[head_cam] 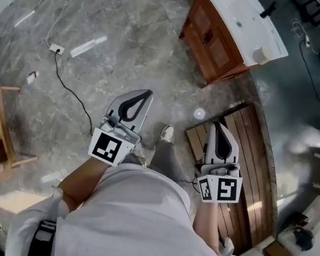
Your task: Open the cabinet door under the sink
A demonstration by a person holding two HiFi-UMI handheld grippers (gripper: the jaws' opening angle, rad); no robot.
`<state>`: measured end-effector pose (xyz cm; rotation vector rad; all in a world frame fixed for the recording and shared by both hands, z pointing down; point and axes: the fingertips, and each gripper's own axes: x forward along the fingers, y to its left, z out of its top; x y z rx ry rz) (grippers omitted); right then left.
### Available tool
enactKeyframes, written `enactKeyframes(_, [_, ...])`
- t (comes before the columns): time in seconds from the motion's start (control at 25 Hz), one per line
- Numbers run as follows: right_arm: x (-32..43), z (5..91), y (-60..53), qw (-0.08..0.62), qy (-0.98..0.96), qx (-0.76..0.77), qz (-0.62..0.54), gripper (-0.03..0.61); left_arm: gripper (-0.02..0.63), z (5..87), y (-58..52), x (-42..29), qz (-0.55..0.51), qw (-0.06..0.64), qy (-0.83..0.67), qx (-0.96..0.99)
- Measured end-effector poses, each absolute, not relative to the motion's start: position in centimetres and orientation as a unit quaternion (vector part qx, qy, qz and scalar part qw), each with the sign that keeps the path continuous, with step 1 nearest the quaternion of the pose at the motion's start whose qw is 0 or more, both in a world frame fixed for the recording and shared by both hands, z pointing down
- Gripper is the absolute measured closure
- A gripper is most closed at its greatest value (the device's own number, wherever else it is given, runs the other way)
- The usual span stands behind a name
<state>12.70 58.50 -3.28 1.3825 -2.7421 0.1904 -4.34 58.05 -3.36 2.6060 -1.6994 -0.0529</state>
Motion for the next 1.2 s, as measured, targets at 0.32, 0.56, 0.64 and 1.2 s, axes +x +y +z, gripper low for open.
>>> enactKeyframes(0.32, [11.4,-0.8,47.5,0.026,-0.912,0.401,0.076,0.545,0.607,-1.2,48.6,-6.6,0.011,0.012,-0.592,0.806])
enactKeyframes(0.56, [12.6,-0.1,34.0,0.027,-0.923,0.376,0.072,0.545,0.606,-0.6,37.1,-3.9,0.034,0.011,-0.594,0.804])
enactKeyframes(0.64, [13.4,-0.2,30.1,0.025,-0.924,0.374,0.072,0.545,0.607,-0.5,33.5,-3.2,0.038,0.014,-0.597,0.801])
enactKeyframes(1.2, [18.0,0.0,15.5,0.016,-0.925,0.368,0.090,0.545,0.607,-2.6,18.5,2.9,0.040,-0.002,-0.588,0.808])
